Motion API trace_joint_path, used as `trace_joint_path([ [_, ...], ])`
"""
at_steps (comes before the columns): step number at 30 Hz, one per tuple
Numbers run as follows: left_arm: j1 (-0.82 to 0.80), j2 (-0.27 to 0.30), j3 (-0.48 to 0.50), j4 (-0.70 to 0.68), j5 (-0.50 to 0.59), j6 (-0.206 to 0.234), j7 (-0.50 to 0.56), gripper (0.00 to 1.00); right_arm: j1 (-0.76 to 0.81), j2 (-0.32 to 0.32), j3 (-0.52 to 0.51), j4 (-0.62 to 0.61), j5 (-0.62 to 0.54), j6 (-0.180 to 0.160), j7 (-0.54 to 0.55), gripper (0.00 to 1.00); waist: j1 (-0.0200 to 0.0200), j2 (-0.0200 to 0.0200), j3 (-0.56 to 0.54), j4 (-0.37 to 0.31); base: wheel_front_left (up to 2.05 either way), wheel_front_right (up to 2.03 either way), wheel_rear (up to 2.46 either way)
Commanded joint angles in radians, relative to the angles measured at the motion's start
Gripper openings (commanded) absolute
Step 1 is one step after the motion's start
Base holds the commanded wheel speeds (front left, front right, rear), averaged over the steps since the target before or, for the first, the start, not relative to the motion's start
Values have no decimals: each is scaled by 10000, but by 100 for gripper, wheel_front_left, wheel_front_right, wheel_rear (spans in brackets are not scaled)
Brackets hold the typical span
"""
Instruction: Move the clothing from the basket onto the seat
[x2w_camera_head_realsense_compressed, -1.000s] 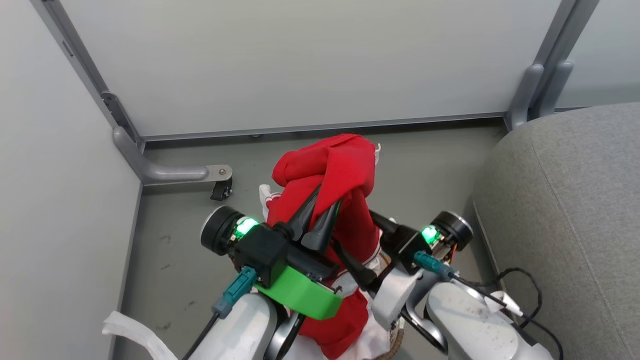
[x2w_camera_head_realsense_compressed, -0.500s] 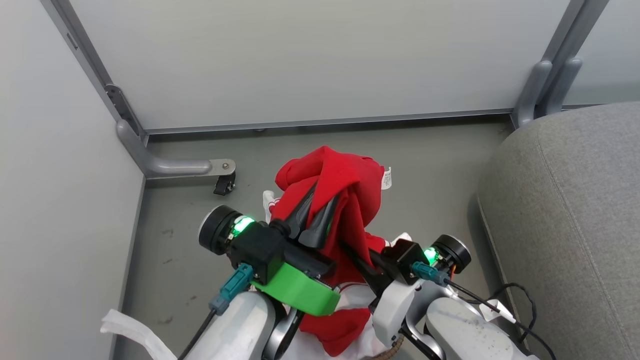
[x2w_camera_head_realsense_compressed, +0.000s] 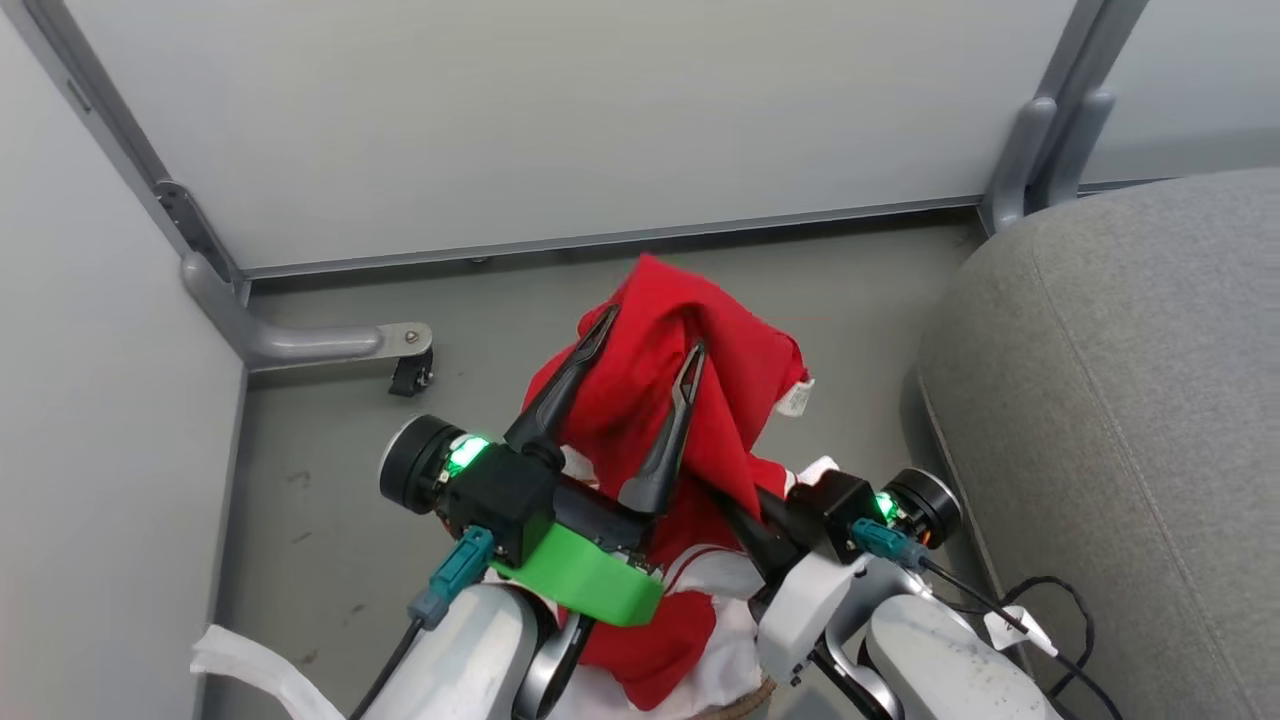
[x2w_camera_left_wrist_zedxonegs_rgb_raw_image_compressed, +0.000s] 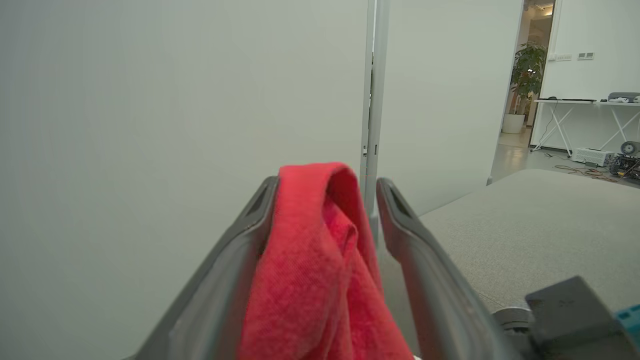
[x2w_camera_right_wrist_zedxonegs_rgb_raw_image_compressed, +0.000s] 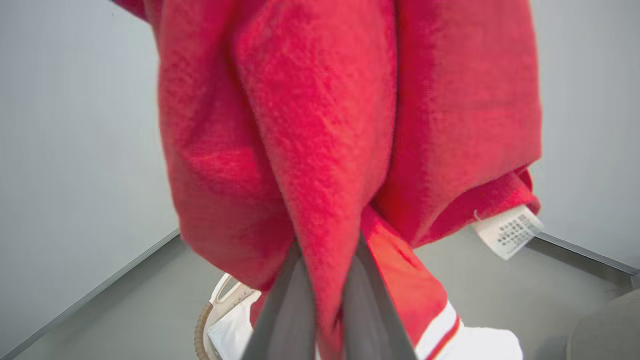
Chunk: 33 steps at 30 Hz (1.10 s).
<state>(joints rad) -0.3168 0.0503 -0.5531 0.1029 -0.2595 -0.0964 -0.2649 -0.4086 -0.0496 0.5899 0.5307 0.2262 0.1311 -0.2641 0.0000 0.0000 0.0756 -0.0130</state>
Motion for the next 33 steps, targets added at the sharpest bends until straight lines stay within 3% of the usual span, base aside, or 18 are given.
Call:
trace_joint_path([
  [1, 144, 12, 57, 76, 53, -9, 8, 100, 216, -33, -95, -107, -43, -7, -6, 0, 0, 0, 55, -384, 0, 0, 0],
  [21, 601, 22, 881, 713, 839, -258, 8, 100, 1220, -21, -1170, -1189, -335, -8, -12, 0, 0, 0, 538, -4615, 0, 0, 0],
  [27, 574, 26, 908, 823, 1062, -311, 6, 100, 1182, -118, -1719, -1464, -482, -8, -12, 0, 0, 0, 894, -5165, 0, 0, 0],
  [33, 270, 119, 879, 807, 1320, -342, 6, 100, 339, -559, -2749, -1919, -789, -8, -13, 0, 0, 0, 1606, -5089, 0, 0, 0],
])
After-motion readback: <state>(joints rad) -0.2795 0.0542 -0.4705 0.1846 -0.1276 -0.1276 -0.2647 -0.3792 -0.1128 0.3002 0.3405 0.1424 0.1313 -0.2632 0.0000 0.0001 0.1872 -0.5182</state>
